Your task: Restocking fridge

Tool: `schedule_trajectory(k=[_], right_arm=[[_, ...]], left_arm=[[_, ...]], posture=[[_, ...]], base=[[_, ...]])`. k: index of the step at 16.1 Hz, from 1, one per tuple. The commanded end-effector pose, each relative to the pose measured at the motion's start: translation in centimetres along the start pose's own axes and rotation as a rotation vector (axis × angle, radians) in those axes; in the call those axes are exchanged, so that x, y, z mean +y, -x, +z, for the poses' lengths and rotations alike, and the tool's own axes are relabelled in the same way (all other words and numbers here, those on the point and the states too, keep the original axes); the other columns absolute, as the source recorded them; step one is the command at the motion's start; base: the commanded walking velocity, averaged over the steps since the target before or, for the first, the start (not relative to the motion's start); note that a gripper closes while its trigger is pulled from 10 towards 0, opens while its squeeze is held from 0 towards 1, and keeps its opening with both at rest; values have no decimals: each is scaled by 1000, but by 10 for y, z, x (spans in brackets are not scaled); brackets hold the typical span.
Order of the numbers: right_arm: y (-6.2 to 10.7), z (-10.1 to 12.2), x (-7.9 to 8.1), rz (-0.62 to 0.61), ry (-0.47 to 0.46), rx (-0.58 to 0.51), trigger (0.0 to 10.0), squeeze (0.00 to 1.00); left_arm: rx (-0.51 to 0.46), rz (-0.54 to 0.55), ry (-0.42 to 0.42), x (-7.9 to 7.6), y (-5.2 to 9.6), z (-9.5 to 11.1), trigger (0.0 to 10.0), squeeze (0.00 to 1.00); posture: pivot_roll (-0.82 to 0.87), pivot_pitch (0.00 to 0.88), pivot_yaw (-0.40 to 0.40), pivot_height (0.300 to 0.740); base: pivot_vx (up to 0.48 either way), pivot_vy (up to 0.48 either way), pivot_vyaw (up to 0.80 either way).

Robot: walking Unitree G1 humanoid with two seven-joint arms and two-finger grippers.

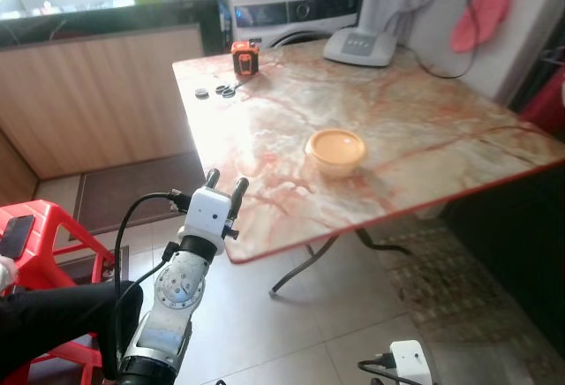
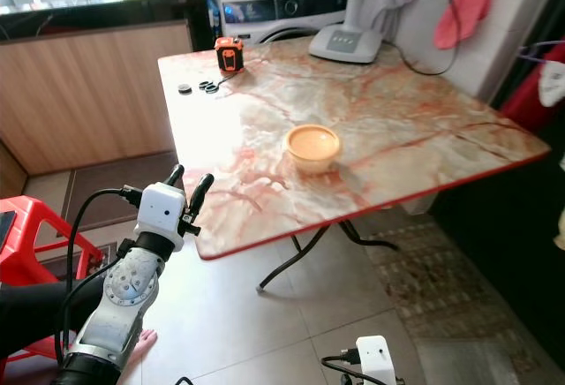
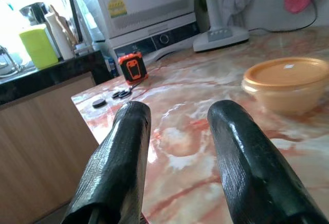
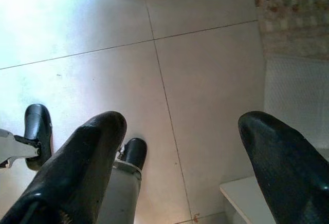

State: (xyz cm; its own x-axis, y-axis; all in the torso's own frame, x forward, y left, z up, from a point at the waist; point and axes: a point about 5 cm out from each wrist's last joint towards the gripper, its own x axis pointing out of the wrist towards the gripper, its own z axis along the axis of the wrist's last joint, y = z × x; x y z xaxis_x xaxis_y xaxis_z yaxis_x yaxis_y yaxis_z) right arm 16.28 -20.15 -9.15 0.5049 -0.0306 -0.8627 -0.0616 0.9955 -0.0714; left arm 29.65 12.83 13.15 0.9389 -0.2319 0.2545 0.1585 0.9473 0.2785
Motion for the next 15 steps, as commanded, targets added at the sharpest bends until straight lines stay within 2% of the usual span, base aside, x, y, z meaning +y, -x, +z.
schedule_trajectory(k=[1, 9, 12, 15], right_arm=[[0, 1, 0, -2, -8, -9, 10000, 0], [0, 2, 1, -2, -15, -10, 10000, 0], [0, 2, 1, 3, -12, -6, 10000, 0], [0, 2, 1, 2, -4, -8, 10000, 0]], left_arm=[[-24, 1, -13, 1, -5, 7, 10000, 0], [-25, -8, -8, 0, -6, 8, 10000, 0], [-26, -19, -1, -1, -6, 7, 10000, 0], [-18, -37, 14, -3, -6, 7, 10000, 0]], posture=[[-92, 0, -11, 740], [-88, 0, -12, 740], [-87, 0, -12, 740], [-86, 0, -13, 740]], base=[[356, 0, 0], [355, 0, 0], [0, 0, -690], [0, 0, 0]])
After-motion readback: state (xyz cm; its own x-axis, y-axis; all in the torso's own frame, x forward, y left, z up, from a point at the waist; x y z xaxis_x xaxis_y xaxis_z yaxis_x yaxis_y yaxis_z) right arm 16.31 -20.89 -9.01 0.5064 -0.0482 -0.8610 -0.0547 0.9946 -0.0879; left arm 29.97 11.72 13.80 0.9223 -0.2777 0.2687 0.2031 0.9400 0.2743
